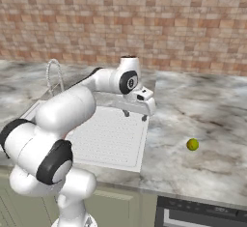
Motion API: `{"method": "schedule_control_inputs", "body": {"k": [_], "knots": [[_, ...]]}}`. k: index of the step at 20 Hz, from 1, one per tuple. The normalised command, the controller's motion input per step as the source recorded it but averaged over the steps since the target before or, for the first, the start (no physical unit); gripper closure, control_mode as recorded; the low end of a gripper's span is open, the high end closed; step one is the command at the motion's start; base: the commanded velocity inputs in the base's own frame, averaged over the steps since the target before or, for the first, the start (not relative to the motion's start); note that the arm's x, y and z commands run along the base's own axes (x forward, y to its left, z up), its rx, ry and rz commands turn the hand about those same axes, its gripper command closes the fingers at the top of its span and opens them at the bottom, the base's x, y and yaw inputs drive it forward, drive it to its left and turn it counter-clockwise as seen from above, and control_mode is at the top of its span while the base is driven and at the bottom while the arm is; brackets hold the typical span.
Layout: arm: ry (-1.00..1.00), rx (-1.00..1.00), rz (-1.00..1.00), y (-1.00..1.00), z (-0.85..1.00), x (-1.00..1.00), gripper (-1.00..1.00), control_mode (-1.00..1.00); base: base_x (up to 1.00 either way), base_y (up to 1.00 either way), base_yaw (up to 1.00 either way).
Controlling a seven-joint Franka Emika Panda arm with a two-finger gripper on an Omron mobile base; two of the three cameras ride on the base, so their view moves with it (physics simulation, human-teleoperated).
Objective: There is a mixed pile of frozen fruits and vegetables on the counter. Locate all the frozen vegetables and place the items in a bowl on the counter. Take all the frozen fruits and defrost them in a running sink.
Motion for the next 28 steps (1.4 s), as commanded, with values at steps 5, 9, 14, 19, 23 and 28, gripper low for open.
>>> {"method": "schedule_control_inputs", "body": {"k": [5,9,14,19,23,28], "knots": [[-0.01,0.05,0.00,-1.00,-0.23,0.10,-1.00,-1.00,0.00,0.00,0.00],[-0.10,0.00,0.00,-0.84,-0.64,0.32,-1.00,-1.00,0.00,0.00,0.00],[-0.04,-0.02,0.00,-0.42,-0.29,0.02,-1.00,-1.00,0.00,0.00,0.00],[0.06,0.00,0.00,-0.48,0.00,0.04,-1.00,-1.00,0.00,0.00,0.00],[0.01,0.00,0.00,-0.57,-0.08,0.03,-1.00,-1.00,0.00,0.00,0.00],[-0.04,-0.01,0.00,-0.47,-0.28,0.01,-1.00,-1.00,0.00,0.00,0.00]]}}
